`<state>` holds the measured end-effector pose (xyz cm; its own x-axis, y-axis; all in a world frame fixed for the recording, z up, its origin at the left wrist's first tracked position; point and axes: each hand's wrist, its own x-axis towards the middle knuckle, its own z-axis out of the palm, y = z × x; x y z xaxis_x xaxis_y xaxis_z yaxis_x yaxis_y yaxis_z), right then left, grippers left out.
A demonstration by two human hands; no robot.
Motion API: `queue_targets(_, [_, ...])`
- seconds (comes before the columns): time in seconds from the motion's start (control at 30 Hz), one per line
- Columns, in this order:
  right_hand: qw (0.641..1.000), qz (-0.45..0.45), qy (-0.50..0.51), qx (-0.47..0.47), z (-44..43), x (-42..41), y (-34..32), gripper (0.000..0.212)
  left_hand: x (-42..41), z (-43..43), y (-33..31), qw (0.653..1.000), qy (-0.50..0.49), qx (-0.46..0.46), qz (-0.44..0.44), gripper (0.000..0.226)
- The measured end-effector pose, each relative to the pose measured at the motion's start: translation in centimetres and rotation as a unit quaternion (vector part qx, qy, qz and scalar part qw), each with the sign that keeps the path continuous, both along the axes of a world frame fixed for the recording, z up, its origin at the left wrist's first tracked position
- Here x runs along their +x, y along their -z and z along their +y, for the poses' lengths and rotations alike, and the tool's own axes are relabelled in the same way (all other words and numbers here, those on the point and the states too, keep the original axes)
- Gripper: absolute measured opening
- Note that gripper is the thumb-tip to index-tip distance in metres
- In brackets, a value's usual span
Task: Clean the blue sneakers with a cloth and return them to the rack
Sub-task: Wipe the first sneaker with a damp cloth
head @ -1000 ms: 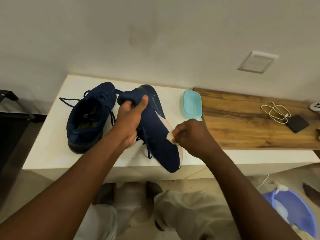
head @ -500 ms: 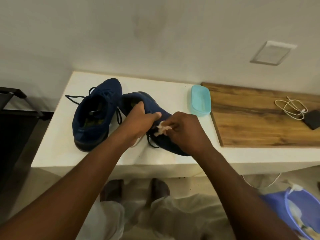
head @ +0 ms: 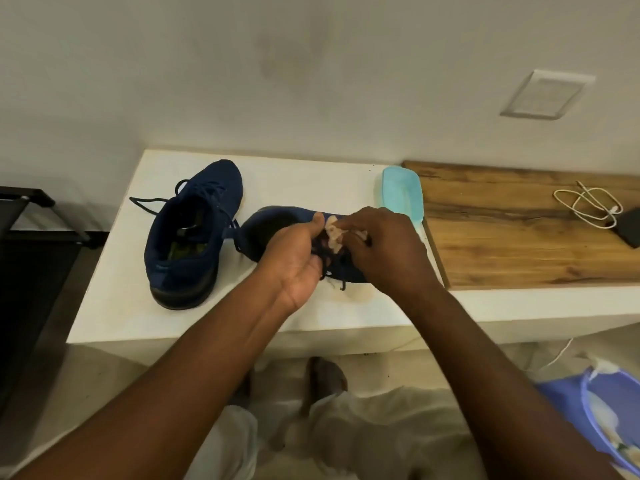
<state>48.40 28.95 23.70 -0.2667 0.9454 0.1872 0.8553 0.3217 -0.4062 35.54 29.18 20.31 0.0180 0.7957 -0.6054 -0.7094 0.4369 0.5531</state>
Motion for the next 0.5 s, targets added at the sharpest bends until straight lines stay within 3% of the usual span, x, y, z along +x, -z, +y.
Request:
queue_targets(0.07, [0.999, -0.008, 0.042, -0.017, 0.3, 2.0, 0.0, 0.021, 0.7, 0.0, -0.2, 0.998, -0.027, -0.014, -0.051, 0.025])
queue_targets(0.17, [0.993, 0.028, 0.11, -0.015, 1.1, 3.1, 0.8, 0.023, 1.9, -0.2, -0.1, 0.999, 0.005, -0.017, -0.044, 0.031])
queue_targets(0.37, [0.998, 0.051, -0.009, -0.039, -0.4, -0.2, 0.2, 0.028, 1.8, -0.7, -0.2, 0.996, 0.051, 0.001, -0.079, 0.041])
queue_targets(0.5, [0.996, -0.005, 0.065, -0.066, 0.4, 2.7, 0.9, 0.025, 1.5, -0.4, -0.1, 0.996, 0.045, -0.015, -0.079, 0.036])
